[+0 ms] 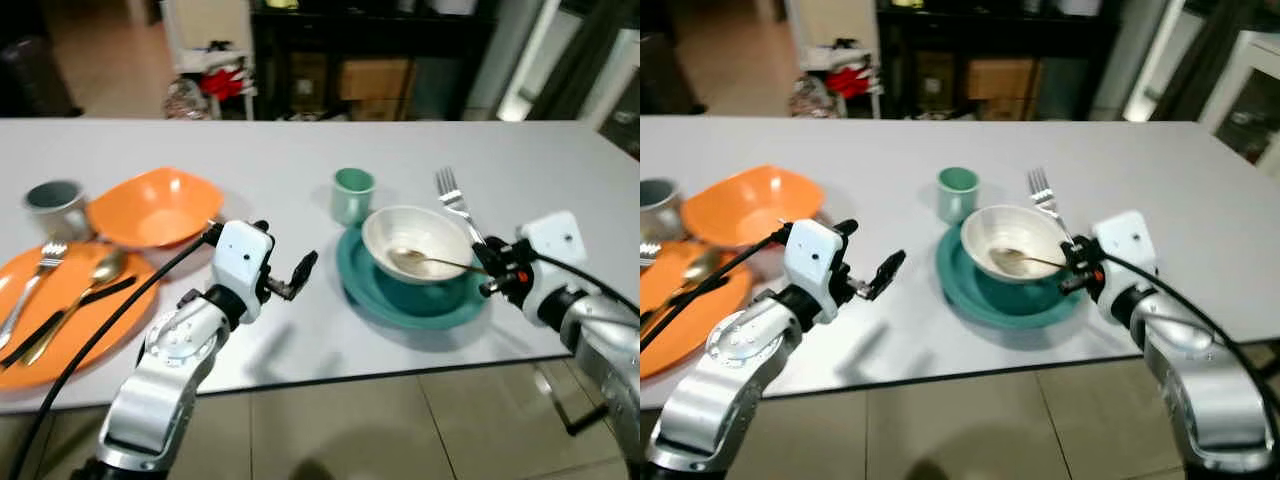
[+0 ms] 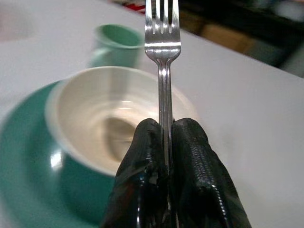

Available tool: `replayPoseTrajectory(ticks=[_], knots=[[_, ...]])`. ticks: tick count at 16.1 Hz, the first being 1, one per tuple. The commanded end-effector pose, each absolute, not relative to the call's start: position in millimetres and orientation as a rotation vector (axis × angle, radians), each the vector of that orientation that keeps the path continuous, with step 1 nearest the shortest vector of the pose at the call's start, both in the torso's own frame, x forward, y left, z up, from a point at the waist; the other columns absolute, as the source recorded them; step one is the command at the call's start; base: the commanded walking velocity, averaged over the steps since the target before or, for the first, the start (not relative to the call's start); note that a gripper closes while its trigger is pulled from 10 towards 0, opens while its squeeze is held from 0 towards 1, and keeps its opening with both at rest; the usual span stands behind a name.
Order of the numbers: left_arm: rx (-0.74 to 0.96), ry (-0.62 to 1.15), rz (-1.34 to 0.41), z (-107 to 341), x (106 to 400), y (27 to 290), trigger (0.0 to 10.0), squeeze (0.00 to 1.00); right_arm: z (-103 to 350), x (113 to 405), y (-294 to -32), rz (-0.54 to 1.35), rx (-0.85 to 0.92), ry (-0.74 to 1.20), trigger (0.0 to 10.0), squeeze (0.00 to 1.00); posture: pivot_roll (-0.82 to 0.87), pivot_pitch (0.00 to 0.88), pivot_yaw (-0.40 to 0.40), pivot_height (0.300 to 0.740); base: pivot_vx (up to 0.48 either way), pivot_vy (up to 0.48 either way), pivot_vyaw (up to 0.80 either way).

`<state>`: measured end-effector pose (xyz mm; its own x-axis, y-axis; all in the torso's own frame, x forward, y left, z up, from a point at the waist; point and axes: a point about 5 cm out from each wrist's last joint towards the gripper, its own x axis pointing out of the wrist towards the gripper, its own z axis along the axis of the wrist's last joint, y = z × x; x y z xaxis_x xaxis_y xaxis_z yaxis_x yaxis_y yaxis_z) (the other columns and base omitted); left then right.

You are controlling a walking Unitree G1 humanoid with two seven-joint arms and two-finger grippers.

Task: Setting the table

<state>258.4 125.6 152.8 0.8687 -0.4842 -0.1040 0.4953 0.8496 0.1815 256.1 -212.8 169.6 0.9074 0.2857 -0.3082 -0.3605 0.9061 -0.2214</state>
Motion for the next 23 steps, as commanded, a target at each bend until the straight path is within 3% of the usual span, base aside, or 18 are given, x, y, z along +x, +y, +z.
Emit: replayPoseTrajectory(ticks=[1,7,15,16,19,20,23], knots=[[0.225,0.038,-0.564,160,258,121,10.0,0.00,170,258,-217,0.372,-0.288,0.324,10.0,0.00,-0.01,0.000,-0.055,0.740,0.000,0.000,0.00],[0.299,0.063,-0.791,162,259,112,10.0,0.00,175,289,-233,0.537,-0.417,0.520,10.0,0.00,-0.02,0.000,-0.048,0.740,0.000,0.000,0.00],[0.309,0.095,-0.905,164,254,108,10.0,0.00,172,324,-232,0.675,-0.406,0.562,10.0,0.00,-0.01,0.000,-0.046,0.740,0.000,0.000,0.00],[0.303,0.104,-0.922,164,252,107,10.0,0.00,170,326,-230,0.686,-0.403,0.570,10.0,0.06,-0.01,0.000,-0.047,0.740,0.000,0.000,0.00],[0.276,0.132,-0.973,162,247,105,10.0,0.00,166,331,-230,0.699,-0.405,0.591,10.0,0.87,0.00,0.000,-0.051,0.740,0.000,0.000,0.00],[0.259,0.145,-0.992,162,244,105,10.0,0.00,165,332,-230,0.701,-0.408,0.594,10.0,1.00,0.00,0.000,-0.051,0.740,0.000,0.000,0.00],[0.243,0.148,-1.007,164,242,105,10.0,0.00,164,334,-231,0.706,-0.404,0.595,10.0,1.00,0.00,0.000,-0.051,0.740,0.000,0.000,0.00]])
